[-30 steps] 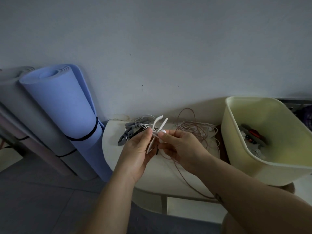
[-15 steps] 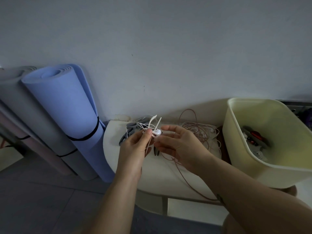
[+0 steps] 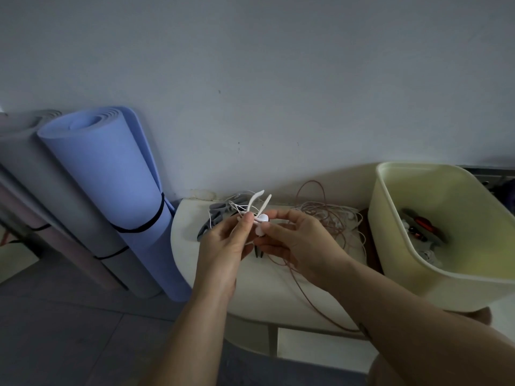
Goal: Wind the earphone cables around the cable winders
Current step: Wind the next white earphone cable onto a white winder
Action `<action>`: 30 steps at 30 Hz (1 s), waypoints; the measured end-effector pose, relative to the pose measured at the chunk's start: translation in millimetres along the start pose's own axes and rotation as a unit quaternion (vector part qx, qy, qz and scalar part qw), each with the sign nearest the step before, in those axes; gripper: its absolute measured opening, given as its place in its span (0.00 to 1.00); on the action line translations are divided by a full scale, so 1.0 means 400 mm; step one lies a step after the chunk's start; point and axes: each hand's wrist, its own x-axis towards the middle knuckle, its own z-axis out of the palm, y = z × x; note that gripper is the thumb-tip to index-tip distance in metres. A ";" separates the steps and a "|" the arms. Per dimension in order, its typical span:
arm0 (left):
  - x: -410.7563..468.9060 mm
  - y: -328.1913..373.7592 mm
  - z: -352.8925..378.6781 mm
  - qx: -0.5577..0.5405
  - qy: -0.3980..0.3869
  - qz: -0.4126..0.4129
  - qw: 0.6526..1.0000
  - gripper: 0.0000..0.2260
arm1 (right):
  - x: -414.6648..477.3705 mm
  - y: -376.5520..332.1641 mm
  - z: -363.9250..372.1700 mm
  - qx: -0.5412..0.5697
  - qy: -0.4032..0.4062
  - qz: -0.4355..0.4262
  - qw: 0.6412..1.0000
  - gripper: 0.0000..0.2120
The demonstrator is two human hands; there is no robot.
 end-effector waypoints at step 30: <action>0.005 -0.001 -0.021 0.076 -0.019 0.029 0.996 0.20 | 0.008 -0.013 -0.004 0.010 0.003 0.053 0.999 0.03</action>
